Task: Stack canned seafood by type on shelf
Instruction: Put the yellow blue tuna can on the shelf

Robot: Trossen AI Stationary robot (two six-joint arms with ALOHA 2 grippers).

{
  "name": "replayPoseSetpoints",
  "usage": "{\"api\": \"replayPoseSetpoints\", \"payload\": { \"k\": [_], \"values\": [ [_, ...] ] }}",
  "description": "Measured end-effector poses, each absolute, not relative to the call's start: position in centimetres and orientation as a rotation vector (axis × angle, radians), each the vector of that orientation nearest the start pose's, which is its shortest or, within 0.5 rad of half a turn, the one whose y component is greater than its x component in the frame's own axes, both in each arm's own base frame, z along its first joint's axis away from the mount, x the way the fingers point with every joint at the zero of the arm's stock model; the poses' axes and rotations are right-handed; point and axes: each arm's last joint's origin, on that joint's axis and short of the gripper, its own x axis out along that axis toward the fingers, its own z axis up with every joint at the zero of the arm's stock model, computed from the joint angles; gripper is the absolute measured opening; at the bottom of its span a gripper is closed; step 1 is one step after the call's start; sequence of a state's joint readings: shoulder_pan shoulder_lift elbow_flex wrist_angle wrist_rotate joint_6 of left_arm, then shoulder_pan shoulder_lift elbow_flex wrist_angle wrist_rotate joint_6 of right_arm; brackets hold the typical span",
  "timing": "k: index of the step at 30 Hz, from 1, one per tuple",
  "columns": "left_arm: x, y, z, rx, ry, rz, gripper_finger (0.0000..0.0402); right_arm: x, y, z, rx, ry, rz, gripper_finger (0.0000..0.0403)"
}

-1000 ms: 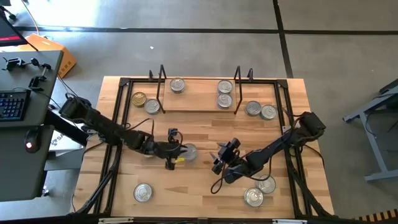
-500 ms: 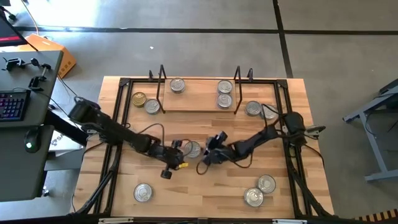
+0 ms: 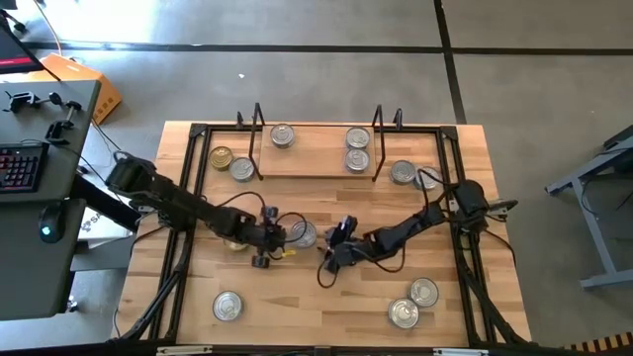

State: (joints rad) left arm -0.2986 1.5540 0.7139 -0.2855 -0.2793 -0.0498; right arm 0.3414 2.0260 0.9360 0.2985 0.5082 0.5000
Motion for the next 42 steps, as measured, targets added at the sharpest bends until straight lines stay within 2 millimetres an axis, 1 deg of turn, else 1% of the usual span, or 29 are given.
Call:
{"api": "replayPoseSetpoints", "payload": {
  "k": [3, 6, 8, 10, 13, 15, 17, 21, 23, 26, 31, 32, 35, 37, 39, 42],
  "values": [
    [24.9, -6.9, 14.7, 0.275, 1.091, 0.01, 0.0055, 34.4, 12.6, 8.4, 0.155, 0.668, -0.327, 0.0263],
    [24.9, -7.6, 15.1, 0.293, 1.051, -0.026, 0.0055, 33.7, 13.8, 8.3, 0.148, 0.653, -0.349, 0.0263],
    [25.4, -8.3, 15.4, 0.315, 0.97, -0.07, 0.0055, 33.4, 14.3, 8.3, 0.139, 0.633, -0.372, 0.0263],
    [26.4, -9.1, 15.7, 0.348, 0.856, -0.114, 0.0055, 33.2, 14.6, 8.3, 0.123, 0.62, -0.389, 0.0263],
    [27.7, -10.0, 15.5, 0.451, 0.723, -0.177, 0.006, 33.1, 14.7, 8.3, 0.114, 0.613, -0.401, 0.0263],
    [28.3, -10.3, 14.9, 0.529, 0.683, -0.205, 0.0069, 33.2, 14.7, 8.3, 0.115, 0.608, -0.405, 0.0263],
    [28.9, -10.1, 13.9, 0.579, 0.685, -0.211, 0.0083, 33.2, 14.6, 8.4, 0.121, 0.601, -0.407, 0.0263],
    [29.5, -9.3, 11.6, 0.635, 0.756, -0.112, 0.0109, 33.3, 14.7, 8.4, 0.122, 0.589, -0.41, 0.0263],
    [29.6, -9.2, 11.2, 0.626, 0.765, -0.067, 0.0112, 33.3, 14.7, 8.4, 0.123, 0.587, -0.411, 0.0263],
    [29.7, -9.3, 10.9, 0.61, 0.766, -0.058, 0.0095, 33.3, 14.7, 8.5, 0.116, 0.584, -0.409, 0.0263],
    [29.7, -9.3, 11.1, 0.604, 0.765, -0.064, 0.0018, 33.7, 14.9, 8.9, 0.085, 0.55, -0.365, 0.0263],
    [29.7, -9.3, 11.1, 0.601, 0.767, -0.074, 0.001, 33.8, 15.0, 9.0, 0.096, 0.546, -0.343, 0.0263],
    [29.4, -9.1, 11.7, 0.609, 0.78, -0.108, 0.0009, 34.1, 15.3, 9.2, 0.125, 0.544, -0.247, 0.0263],
    [29.1, -9.1, 12.3, 0.604, 0.777, -0.134, 0.0004, 34.2, 15.5, 9.4, 0.105, 0.545, -0.195, 0.0263],
    [28.8, -8.8, 13.1, 0.571, 0.771, -0.165, 0.0002, 34.4, 15.6, 9.6, 0.031, 0.54, -0.146, 0.0263],
    [28.8, -8.3, 14.5, 0.483, 0.729, -0.193, 0.0001, 35.2, 16.2, 10.5, -0.155, 0.522, -0.061, 0.0263]
  ]
}}
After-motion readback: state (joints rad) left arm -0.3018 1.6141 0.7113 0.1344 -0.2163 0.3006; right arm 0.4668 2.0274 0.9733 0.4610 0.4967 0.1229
